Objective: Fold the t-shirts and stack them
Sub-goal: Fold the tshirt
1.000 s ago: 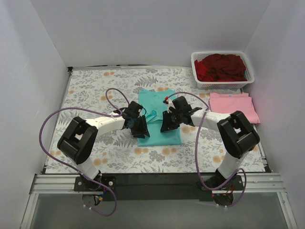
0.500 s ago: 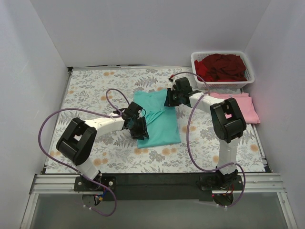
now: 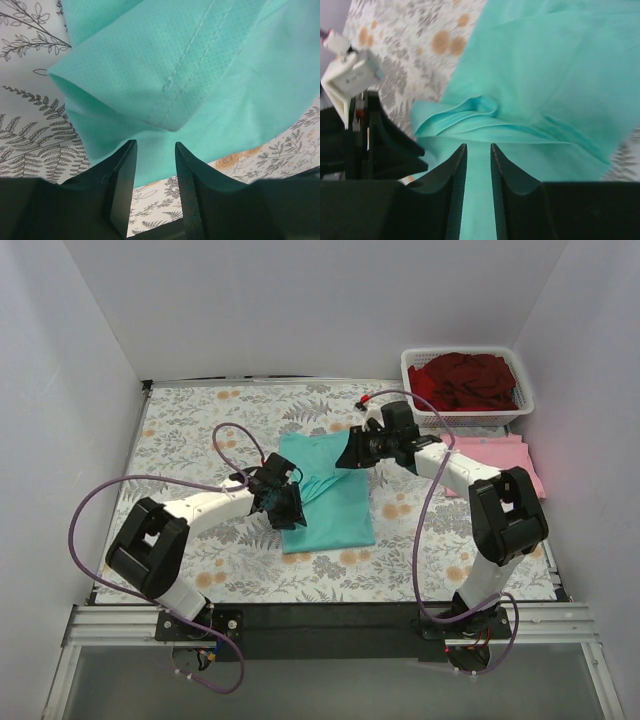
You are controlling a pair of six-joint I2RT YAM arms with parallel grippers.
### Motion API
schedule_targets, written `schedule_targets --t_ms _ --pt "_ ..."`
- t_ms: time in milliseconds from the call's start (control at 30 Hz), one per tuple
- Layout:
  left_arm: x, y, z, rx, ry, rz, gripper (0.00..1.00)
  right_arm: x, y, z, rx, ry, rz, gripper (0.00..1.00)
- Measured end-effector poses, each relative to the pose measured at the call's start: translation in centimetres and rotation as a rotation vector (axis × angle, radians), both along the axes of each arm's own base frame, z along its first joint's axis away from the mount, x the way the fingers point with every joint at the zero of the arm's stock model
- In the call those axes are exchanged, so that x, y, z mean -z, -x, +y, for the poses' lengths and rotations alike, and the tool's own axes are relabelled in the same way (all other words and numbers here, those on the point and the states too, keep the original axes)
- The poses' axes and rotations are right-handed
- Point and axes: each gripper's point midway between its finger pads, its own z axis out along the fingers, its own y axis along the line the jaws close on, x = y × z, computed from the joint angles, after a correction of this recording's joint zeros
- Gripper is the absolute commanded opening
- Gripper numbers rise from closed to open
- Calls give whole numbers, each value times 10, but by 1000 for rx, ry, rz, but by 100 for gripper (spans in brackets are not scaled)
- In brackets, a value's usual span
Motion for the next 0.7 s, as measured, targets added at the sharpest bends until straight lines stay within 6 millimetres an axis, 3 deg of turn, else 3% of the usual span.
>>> schedule_targets --t_ms 100,233,333,533,700 --pt "-13 -4 2 -32 8 -37 35 7 37 28 -122 -29 31 31" --pt "-46 -8 9 -86 41 -131 35 34 87 58 -245 -36 112 29" --pt "-69 -7 19 -126 60 -201 35 51 109 71 -297 -27 162 29" --pt "-80 1 40 -186 28 -244 36 72 132 93 -361 -13 195 29" --pt "-76 3 47 -202 -2 -233 36 88 124 101 -353 4 199 29"
